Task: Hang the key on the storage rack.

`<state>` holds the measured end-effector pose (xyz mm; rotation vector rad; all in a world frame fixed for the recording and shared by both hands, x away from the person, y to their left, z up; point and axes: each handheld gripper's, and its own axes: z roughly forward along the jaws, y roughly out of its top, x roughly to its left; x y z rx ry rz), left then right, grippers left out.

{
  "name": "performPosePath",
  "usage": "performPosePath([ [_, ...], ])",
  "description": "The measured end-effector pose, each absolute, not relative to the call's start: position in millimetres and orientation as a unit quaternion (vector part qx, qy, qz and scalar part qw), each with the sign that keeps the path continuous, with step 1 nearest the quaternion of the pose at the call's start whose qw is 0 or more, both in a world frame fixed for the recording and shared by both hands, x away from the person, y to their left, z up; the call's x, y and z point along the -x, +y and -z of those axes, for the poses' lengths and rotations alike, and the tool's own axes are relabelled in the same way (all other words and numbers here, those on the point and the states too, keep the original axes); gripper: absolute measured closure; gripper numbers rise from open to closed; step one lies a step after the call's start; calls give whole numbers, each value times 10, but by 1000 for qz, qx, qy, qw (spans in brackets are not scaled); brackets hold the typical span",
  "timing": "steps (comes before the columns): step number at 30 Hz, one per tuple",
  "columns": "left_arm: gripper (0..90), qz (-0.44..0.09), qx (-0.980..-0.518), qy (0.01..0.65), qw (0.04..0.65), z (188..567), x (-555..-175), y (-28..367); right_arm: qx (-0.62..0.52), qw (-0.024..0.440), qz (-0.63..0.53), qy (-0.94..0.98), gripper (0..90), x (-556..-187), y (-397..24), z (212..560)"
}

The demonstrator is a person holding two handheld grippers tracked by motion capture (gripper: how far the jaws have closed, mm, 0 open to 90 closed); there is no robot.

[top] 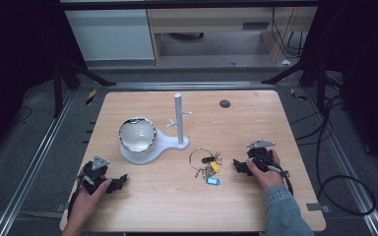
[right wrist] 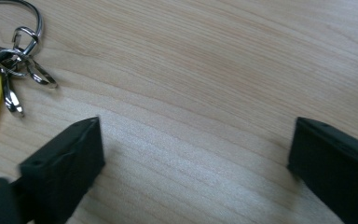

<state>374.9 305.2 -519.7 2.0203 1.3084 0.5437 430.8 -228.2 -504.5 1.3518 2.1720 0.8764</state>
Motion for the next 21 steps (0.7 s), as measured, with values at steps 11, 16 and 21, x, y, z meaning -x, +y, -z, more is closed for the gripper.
performPosePath([
  [11,0,-209,-772,503,329,5196,-3749,3048,-459,157,-267,833,122,-4420,-2278,4626],
  [16,0,-208,-772,502,329,5195,-3752,3048,-438,147,-233,856,186,-4472,-2212,4491],
  [21,0,-208,-772,502,329,5196,-3755,3046,-405,121,-214,881,313,-4502,-2091,4418],
])
